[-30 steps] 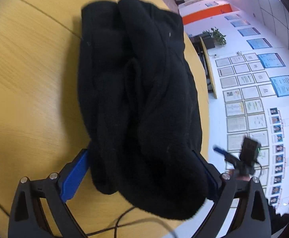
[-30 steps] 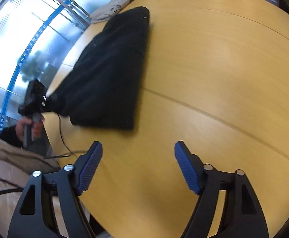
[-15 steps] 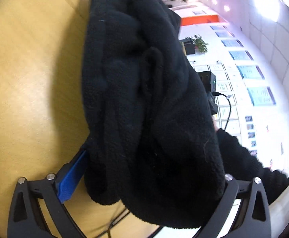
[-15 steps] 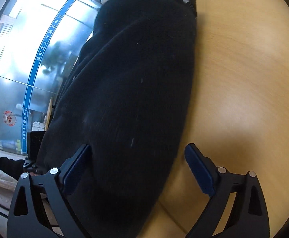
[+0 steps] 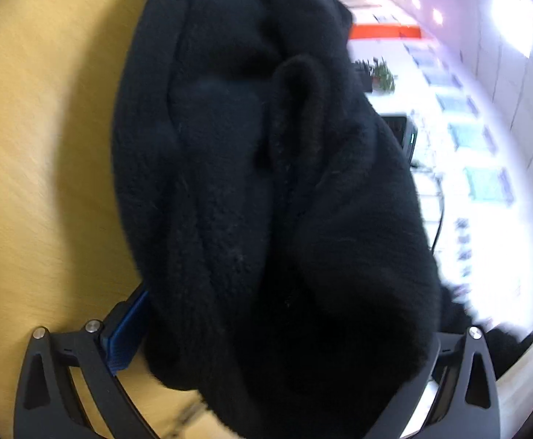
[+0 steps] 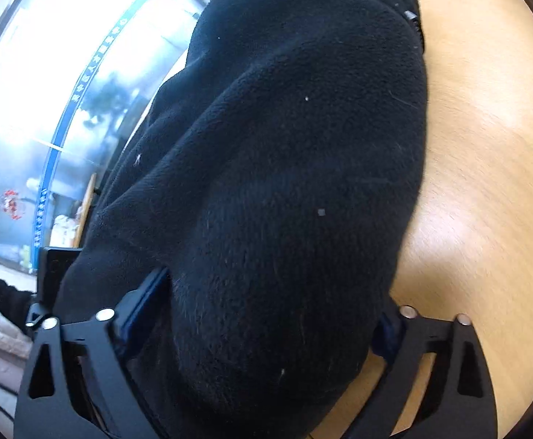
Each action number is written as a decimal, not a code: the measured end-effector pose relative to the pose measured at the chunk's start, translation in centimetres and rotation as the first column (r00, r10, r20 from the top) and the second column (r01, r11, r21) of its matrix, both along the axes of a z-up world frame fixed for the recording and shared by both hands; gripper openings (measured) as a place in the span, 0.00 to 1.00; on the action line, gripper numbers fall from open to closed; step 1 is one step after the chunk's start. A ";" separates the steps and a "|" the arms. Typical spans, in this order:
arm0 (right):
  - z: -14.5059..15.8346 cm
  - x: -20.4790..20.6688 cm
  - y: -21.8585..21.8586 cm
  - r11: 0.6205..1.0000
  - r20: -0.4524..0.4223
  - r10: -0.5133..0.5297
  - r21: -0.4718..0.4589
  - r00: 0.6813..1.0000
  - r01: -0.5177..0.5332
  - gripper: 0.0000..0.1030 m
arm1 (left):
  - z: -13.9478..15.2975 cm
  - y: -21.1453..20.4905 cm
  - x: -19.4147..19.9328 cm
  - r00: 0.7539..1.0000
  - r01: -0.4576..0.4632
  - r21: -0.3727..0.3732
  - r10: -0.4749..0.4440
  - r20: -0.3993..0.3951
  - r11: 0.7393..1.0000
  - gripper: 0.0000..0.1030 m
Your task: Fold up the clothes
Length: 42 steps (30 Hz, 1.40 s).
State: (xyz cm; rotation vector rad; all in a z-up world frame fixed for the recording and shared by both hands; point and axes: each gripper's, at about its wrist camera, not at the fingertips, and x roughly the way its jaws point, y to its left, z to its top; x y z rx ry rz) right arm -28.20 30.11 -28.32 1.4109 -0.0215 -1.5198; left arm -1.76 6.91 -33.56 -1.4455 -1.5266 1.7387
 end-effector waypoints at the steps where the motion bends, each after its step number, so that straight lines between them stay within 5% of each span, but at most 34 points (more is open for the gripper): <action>1: 0.0 0.4 0.1 1.000 -0.017 -0.013 0.008 1.000 0.013 0.76 | -0.3 0.0 0.0 1.000 -0.014 0.040 0.014 0.015 0.999 1.00; 3: 0.1 1.2 0.2 0.999 -0.047 -0.041 0.012 0.998 0.042 0.67 | -0.6 -0.1 0.0 1.000 -0.024 0.052 0.023 0.019 0.998 0.99; 7: 1.0 3.1 0.7 0.994 -0.099 -0.112 -0.022 0.989 0.110 0.47 | -1.2 -0.8 0.5 0.998 -0.053 0.085 0.050 0.031 0.995 0.72; 10: 1.6 4.6 1.0 0.987 -0.119 -0.160 -0.048 0.980 0.156 0.42 | -0.2 -1.7 1.2 0.998 -0.038 0.095 0.042 -0.035 0.995 0.61; 19: 5.0 12.8 2.9 0.958 -0.157 -0.285 -0.069 0.945 0.278 0.37 | 4.3 -4.2 5.1 0.989 0.080 0.095 -0.067 -0.129 0.992 0.56; 25: 11.3 17.4 1.9 0.921 -0.218 -0.380 -0.174 0.899 0.347 0.36 | 11.5 -8.6 7.5 0.969 0.037 0.048 -0.024 -0.246 0.998 0.56; 34: 19.3 13.2 -13.8 0.914 -0.297 -0.334 -0.332 0.894 0.231 0.36 | 21.2 -23.8 4.2 0.916 -0.079 -0.142 0.015 -0.400 0.987 0.56; 37: 19.3 9.0 -20.8 0.910 -0.277 -0.320 -0.355 0.906 0.213 0.37 | 21.7 -30.3 0.9 0.915 -0.098 -0.224 -0.001 -0.403 0.970 0.57; 42: 12.4 1.7 -32.3 0.918 -0.222 -0.326 -0.306 0.919 0.252 0.37 | 16.9 -41.5 -6.7 0.937 -0.106 -0.325 -0.015 -0.348 0.940 0.57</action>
